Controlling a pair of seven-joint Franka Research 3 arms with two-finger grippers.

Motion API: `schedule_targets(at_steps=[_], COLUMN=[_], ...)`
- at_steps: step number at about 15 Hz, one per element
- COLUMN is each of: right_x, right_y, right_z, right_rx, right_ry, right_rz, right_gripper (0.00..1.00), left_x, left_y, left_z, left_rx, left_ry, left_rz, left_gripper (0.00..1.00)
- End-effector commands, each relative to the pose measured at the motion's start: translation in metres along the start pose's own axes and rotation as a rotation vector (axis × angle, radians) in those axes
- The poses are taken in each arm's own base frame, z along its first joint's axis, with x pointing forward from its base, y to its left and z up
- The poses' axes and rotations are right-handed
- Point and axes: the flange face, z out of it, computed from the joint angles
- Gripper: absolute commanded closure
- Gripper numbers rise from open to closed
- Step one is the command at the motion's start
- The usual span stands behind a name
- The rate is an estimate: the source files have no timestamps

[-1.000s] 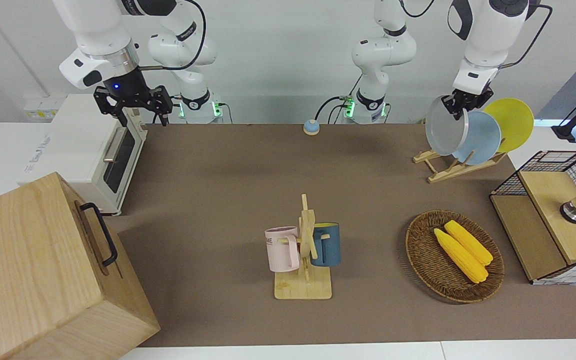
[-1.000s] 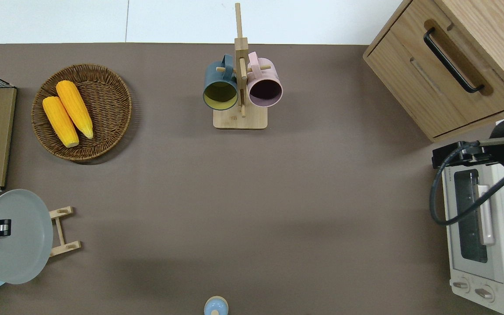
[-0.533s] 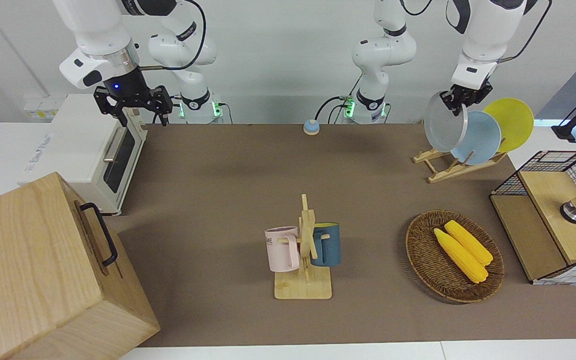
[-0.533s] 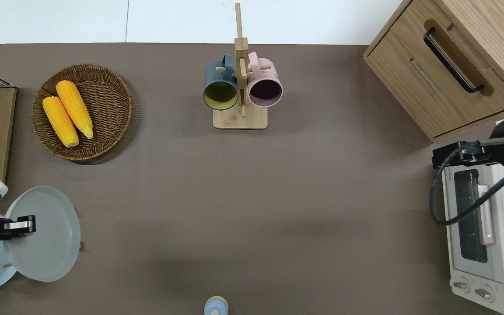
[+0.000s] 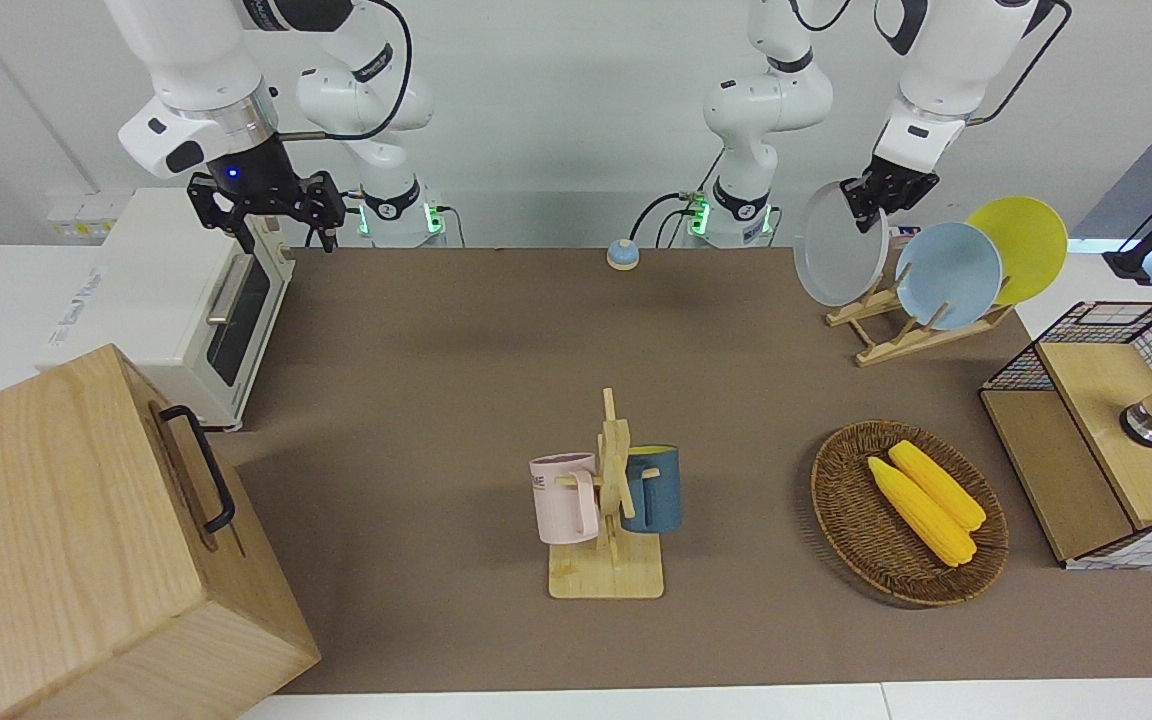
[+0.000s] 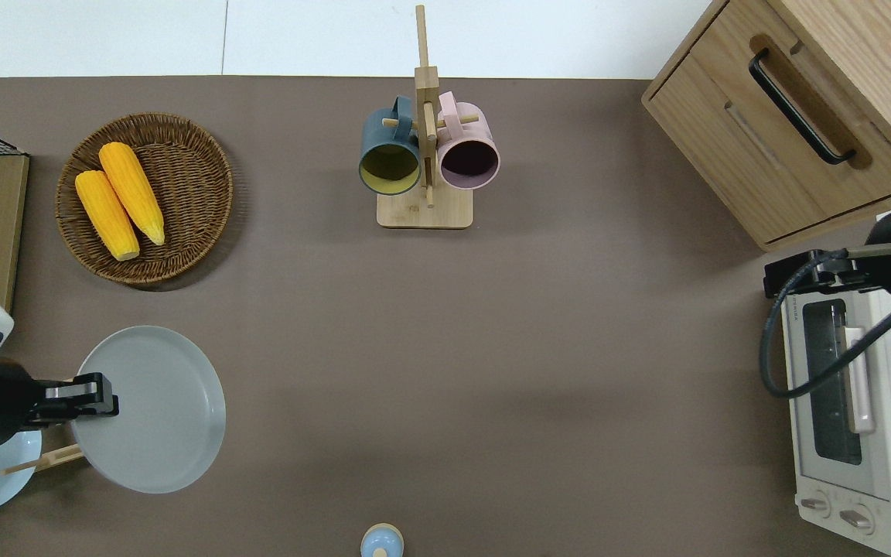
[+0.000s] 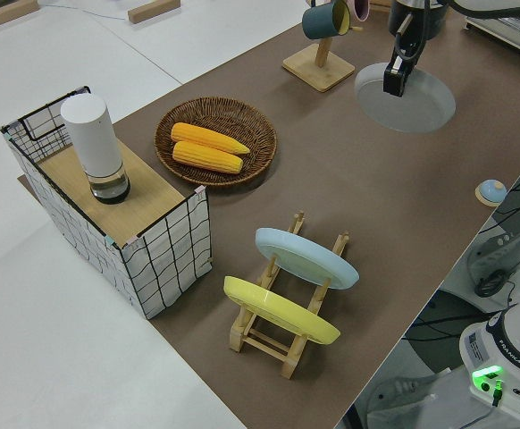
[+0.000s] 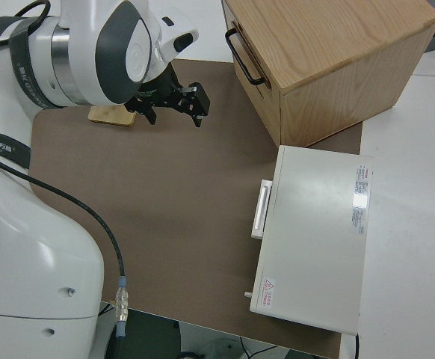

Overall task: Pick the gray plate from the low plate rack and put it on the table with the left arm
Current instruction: 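Lift the gray plate out of the rack with the left gripper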

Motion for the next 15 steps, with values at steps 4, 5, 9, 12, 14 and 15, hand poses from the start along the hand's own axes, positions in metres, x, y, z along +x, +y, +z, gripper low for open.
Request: schedule_targets(at_steps=[4,5,9,12,14,15], right_x=[0.000,0.000,0.000,0.000,0.000,0.000], right_y=[-0.001,-0.001,-0.001,-0.001,-0.001,-0.001], right_z=[-0.003,-0.003,-0.003,-0.003,-0.002,-0.003], right_rx=[0.003,0.003,0.003,0.003,0.003,0.003], right_ry=[0.003,0.005,0.005,0.005,0.003,0.005], right_rz=[0.002,0.002,0.002,0.002,0.002,0.002], right_gripper=[0.017,0.017,0.017,0.017,0.017,0.017], left_x=[0.010,0.011,0.014,0.014,0.013,0.014], left_y=[-0.019,-0.028,-0.053,-0.064,-0.068,-0.071], left_z=[0.037,0.046,0.093,0.140,0.161,0.171], left_rx=[-0.226,-0.268,-0.354,-0.355,-0.365,-0.365], left_ry=[-0.057,-0.063,-0.088,-0.077,-0.062,-0.059], left_rz=[0.024,0.033,0.149,0.208,0.226,0.241], left_gripper=[1.00,1.00,1.00,1.00,1.00,1.00])
